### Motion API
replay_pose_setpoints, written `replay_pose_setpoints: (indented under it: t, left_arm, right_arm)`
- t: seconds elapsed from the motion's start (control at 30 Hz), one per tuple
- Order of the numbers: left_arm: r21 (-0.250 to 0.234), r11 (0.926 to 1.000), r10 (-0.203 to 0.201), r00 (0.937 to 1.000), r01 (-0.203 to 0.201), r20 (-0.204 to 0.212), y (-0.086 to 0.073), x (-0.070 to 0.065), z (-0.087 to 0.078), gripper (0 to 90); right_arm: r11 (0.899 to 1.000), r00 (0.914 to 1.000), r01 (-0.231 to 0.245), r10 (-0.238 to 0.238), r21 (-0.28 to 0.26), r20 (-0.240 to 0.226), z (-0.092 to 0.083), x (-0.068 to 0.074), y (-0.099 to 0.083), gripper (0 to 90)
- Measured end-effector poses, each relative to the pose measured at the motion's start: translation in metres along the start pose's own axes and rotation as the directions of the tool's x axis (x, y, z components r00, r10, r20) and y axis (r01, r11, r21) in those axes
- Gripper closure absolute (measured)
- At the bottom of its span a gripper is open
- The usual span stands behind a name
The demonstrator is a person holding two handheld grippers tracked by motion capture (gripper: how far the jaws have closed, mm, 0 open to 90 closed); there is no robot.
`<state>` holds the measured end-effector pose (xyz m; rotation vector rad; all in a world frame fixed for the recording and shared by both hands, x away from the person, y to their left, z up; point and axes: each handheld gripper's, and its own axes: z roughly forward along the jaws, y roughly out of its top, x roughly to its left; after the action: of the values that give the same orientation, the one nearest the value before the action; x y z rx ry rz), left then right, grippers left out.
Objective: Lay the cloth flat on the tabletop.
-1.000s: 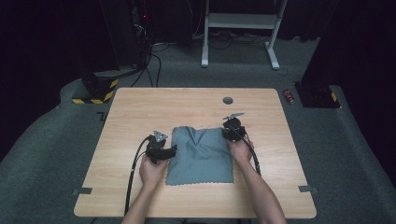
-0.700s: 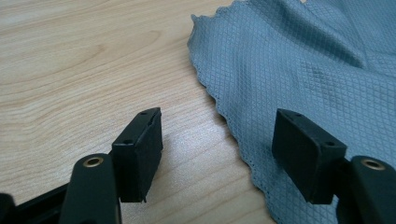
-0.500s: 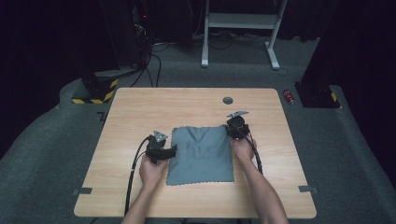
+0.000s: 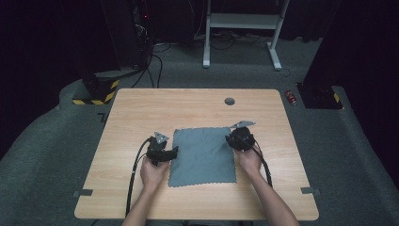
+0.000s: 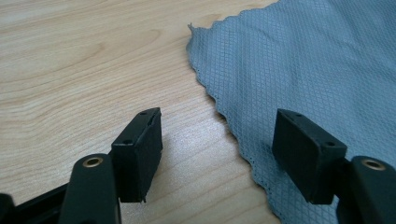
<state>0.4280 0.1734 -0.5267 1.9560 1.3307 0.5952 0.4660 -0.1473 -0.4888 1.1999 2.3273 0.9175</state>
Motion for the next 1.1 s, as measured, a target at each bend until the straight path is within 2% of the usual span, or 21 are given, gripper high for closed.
replay_pose_setpoints:
  t: [0.03, 0.07, 0.1, 0.13, 0.2, 0.23, 0.3, 0.33, 0.4, 0.47, 0.57, 0.63, 0.67, 0.7, 0.77, 0.87, 0.9, 1.0, 1.07, 1.1]
  left_arm:
    - [0.000, 1.0000, 0.000, 1.0000, 0.000, 0.000, 0.000, 0.000, 0.000, 33.4]
    - [0.000, 1.0000, -0.001, 1.0000, 0.001, -0.001, 0.000, 0.000, 0.000, 33.5]
    - [0.000, 1.0000, -0.001, 1.0000, 0.001, -0.001, 0.000, 0.000, 0.000, 33.4]
    - [-0.001, 1.0000, 0.000, 1.0000, 0.000, -0.002, 0.000, 0.000, 0.000, 33.4]
    - [0.000, 1.0000, -0.001, 1.0000, 0.001, -0.001, 0.000, 0.000, 0.000, 33.4]
    - [0.000, 1.0000, 0.000, 1.0000, 0.000, -0.001, 0.000, 0.000, 0.000, 33.4]
    - [-0.001, 1.0000, -0.002, 1.0000, 0.002, -0.001, 0.000, 0.000, 0.000, 33.3]
    - [-0.001, 1.0000, -0.001, 1.0000, 0.001, -0.002, -0.001, 0.000, 0.000, 33.2]
    - [-0.002, 1.0000, -0.001, 1.0000, 0.001, -0.003, -0.001, 0.000, -0.001, 33.0]
    - [-0.002, 1.0000, -0.001, 1.0000, 0.001, -0.002, -0.001, 0.000, 0.000, 33.0]
    - [-0.002, 1.0000, 0.002, 1.0000, -0.002, 0.004, -0.001, 0.000, -0.001, 33.8]
    - [0.004, 1.0000, -0.009, 0.9998, 0.009, 0.020, -0.002, 0.001, -0.005, 35.0]
    - [0.003, 0.9998, -0.022, 0.9989, 0.022, 0.041, -0.003, 0.001, -0.008, 35.1]
    - [-0.004, 0.9998, -0.022, 0.9980, 0.022, 0.059, -0.004, 0.000, -0.011, 35.1]
    - [-0.012, 0.9997, 0.023, 0.9950, -0.022, 0.097, -0.006, -0.012, -0.025, 35.0]
    - [-0.003, 0.9955, 0.095, 0.9888, -0.095, 0.115, -0.010, -0.027, -0.035, 34.9]
    - [-0.003, 0.9955, 0.095, 0.9888, -0.095, 0.115, -0.010, -0.027, -0.035, 34.8]
    - [0.013, 0.9898, 0.140, 0.9837, -0.142, 0.113, -0.019, -0.038, -0.039, 34.6]
    - [0.020, 0.9871, 0.156, 0.9823, -0.159, 0.104, -0.029, -0.042, -0.040, 34.1]
    - [0.020, 0.9871, 0.156, 0.9823, -0.159, 0.104, -0.029, -0.042, -0.040, 34.8]
  right_arm:
    - [1.000, 1.0000, 0.000, 0.000, 0.000, 0.000, 0.000, 0.000, 0.000, 74.2]
    - [1.000, 0.9992, 0.014, -0.014, 0.007, -0.038, -0.008, 0.007, -0.014, 72.7]
    - [1.000, 0.9992, 0.014, -0.014, 0.007, -0.038, -0.008, 0.007, -0.014, 72.7]
    - [1.000, 0.9980, 0.031, -0.030, 0.006, -0.056, -0.013, 0.014, -0.026, 70.2]
    - [0.999, 0.9971, 0.040, -0.040, 0.001, -0.064, -0.015, 0.017, -0.030, 69.4]
    - [0.998, 0.9952, 0.064, -0.063, 0.008, -0.074, -0.016, 0.023, -0.038, 68.3]
    - [0.997, 0.9938, 0.080, -0.078, 0.016, -0.079, -0.015, 0.026, -0.041, 67.6]
    - [0.994, 0.9915, 0.103, -0.101, 0.021, -0.082, -0.015, 0.030, -0.050, 67.1]
    - [0.995, 0.9915, 0.096, -0.094, 0.013, -0.089, -0.017, 0.030, -0.053, 67.2]
    - [0.995, 0.9913, 0.102, -0.102, -0.003, -0.082, -0.026, 0.030, -0.065, 67.3]
    - [0.994, 0.9910, 0.109, -0.108, 0.008, -0.079, -0.031, 0.029, -0.068, 65.6]
    - [0.994, 0.9911, 0.112, -0.110, 0.014, -0.075, -0.032, 0.029, -0.068, 63.9]
    - [0.993, 0.9919, 0.118, -0.117, 0.013, -0.050, -0.031, 0.032, -0.066, 62.8]
    - [0.993, 0.9919, 0.118, -0.117, 0.013, -0.050, -0.031, 0.032, -0.066, 62.8]
    - [0.992, 0.9906, 0.119, -0.121, -0.029, -0.064, -0.034, 0.038, -0.065, 61.4]
    - [0.991, 0.9867, 0.126, -0.130, -0.046, -0.097, -0.034, 0.047, -0.061, 59.2]
    - [0.991, 0.9867, 0.126, -0.130, -0.046, -0.097, -0.034, 0.047, -0.061, 59.2]
    - [0.990, 0.9827, 0.132, -0.137, -0.052, -0.125, -0.030, 0.054, -0.058, 57.3]
    - [0.991, 0.9816, 0.126, -0.131, -0.039, -0.139, -0.025, 0.057, -0.060, 55.8]
    - [0.991, 0.9816, 0.126, -0.131, -0.039, -0.139, -0.025, 0.057, -0.060, 55.8]
